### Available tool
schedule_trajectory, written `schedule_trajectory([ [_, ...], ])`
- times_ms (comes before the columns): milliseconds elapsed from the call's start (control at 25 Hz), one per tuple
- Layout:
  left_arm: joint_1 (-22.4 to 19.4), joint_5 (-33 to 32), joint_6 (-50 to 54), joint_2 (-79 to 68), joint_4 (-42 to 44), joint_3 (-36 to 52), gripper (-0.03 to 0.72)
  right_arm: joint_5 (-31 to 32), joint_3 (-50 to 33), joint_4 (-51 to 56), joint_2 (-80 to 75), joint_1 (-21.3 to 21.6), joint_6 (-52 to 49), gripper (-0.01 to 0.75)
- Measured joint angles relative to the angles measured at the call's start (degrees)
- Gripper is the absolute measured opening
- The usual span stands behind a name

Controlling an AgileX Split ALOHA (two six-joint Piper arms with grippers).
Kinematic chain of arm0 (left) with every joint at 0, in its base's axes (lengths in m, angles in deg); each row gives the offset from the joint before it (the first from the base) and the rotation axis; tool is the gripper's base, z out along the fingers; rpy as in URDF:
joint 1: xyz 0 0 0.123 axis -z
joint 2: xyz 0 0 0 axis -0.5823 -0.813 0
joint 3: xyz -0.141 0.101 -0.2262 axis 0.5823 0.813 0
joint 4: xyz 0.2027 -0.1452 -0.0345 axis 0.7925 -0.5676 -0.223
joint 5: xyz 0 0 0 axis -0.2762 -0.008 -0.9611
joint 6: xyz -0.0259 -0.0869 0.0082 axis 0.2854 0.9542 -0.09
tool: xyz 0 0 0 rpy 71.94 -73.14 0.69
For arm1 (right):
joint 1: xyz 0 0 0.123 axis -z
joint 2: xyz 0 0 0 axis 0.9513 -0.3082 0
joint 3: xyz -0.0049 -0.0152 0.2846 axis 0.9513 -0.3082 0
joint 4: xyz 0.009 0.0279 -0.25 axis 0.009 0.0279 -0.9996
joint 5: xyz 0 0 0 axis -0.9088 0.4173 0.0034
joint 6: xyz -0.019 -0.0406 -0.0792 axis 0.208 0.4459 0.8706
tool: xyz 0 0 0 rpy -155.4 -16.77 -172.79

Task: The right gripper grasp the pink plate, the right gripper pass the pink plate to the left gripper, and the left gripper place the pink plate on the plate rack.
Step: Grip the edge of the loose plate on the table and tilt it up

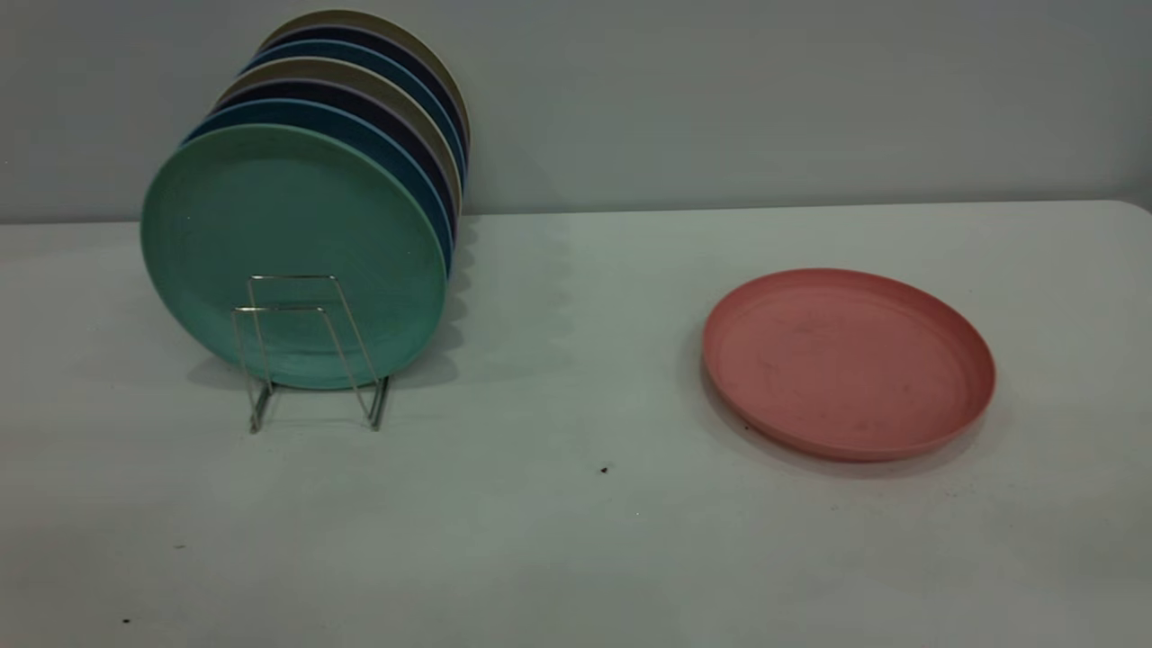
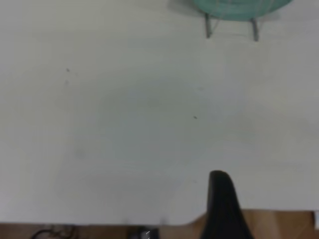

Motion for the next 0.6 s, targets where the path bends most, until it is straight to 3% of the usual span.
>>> schedule_trajectory([
  [240,0.0,8.4,-10.3,-22.2,-1.9,-8.2,0.558,-9.0,2.8,8.5,-20.4,0.0,3.5,0.501],
  [440,0.0,17.2,-15.8,-36.2,-6.4,-12.5,0.563,-18.2,4.0,19.2,-35.6,0.0,12.5,0.502],
  [600,0.0,20.5,-22.6,-45.5,-13.6,-15.7,0.563,-21.3,7.2,29.1,-48.9,0.0,21.7,0.502],
])
